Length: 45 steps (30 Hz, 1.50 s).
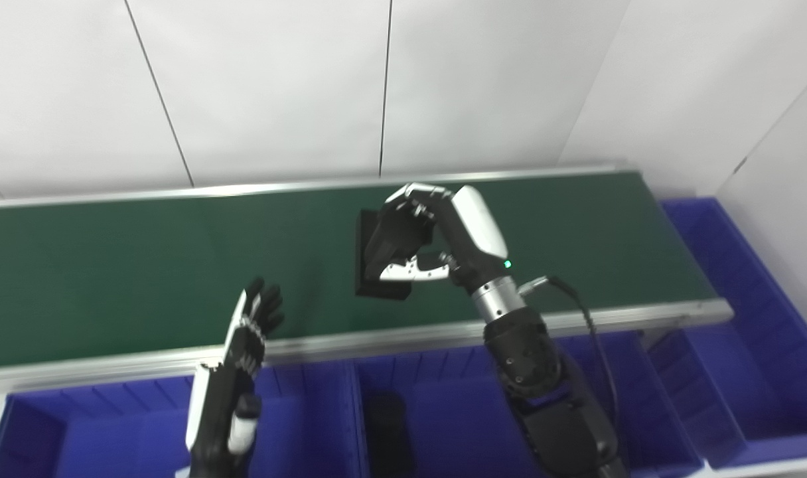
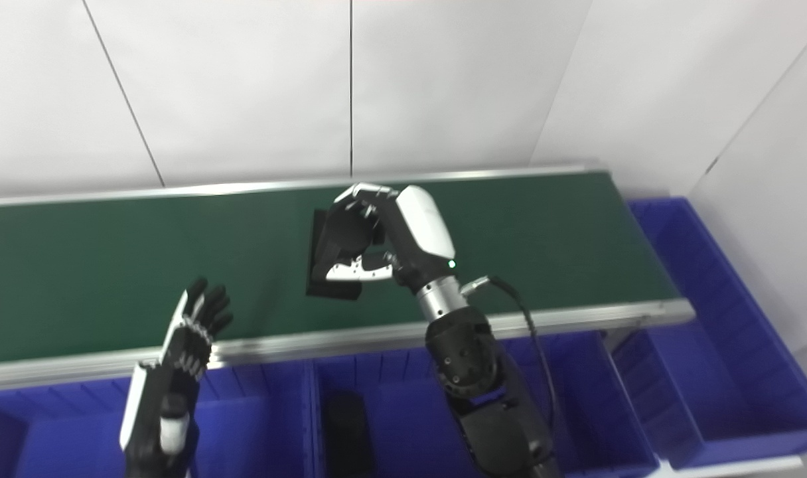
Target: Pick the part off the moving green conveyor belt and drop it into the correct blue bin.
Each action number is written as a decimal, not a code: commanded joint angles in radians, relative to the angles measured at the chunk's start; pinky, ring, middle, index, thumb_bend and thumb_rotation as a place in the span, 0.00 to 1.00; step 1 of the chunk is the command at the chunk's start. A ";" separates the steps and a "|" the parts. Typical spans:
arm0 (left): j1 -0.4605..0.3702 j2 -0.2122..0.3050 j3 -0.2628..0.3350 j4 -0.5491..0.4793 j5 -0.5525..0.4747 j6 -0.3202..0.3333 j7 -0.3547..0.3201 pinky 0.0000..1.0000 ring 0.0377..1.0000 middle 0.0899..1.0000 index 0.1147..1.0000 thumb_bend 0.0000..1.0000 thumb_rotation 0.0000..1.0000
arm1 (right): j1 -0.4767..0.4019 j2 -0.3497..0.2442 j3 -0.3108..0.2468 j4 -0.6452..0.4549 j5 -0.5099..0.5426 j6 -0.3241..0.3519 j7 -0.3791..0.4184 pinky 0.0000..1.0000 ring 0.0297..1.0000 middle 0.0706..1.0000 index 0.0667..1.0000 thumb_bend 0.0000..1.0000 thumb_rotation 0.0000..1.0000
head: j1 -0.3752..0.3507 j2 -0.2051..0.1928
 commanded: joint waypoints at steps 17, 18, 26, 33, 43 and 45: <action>-0.053 -0.075 0.075 -0.079 -0.006 0.053 -0.090 0.86 0.91 0.91 0.95 0.78 1.00 | 0.252 -0.078 -0.095 -0.250 0.024 -0.004 0.043 0.22 0.27 0.36 0.49 0.52 0.00 | 0.032 0.022; -0.053 -0.075 0.076 -0.077 -0.007 0.052 -0.092 0.85 0.91 0.91 0.95 0.78 1.00 | 0.269 -0.089 -0.097 -0.255 0.024 -0.009 0.046 0.23 0.27 0.36 0.49 0.52 0.00 | 0.032 0.022; -0.052 -0.077 0.088 -0.074 0.001 0.060 -0.104 0.87 0.91 0.91 0.95 0.80 1.00 | 0.362 -0.134 -0.089 -0.243 0.023 -0.036 0.053 0.22 0.26 0.36 0.49 0.52 0.00 | 0.059 0.022; -0.044 -0.084 0.090 -0.083 -0.003 0.066 -0.115 0.90 0.92 0.91 0.95 0.80 1.00 | 0.374 -0.173 -0.048 -0.122 -0.025 -0.135 0.022 0.23 0.26 0.35 0.48 0.52 0.00 | 0.056 0.021; -0.030 -0.087 0.089 -0.090 0.002 0.061 -0.116 0.89 0.92 0.91 0.95 0.80 1.00 | 0.352 -0.216 0.000 0.026 -0.158 -0.219 -0.049 0.29 0.33 0.39 0.48 0.52 0.00 | 0.067 0.027; -0.027 -0.092 0.088 -0.100 0.012 0.075 -0.112 0.89 0.92 0.91 0.94 0.81 1.00 | 0.344 -0.221 0.012 0.056 -0.180 -0.232 -0.061 0.31 0.36 0.41 0.47 0.53 0.00 | 0.070 0.028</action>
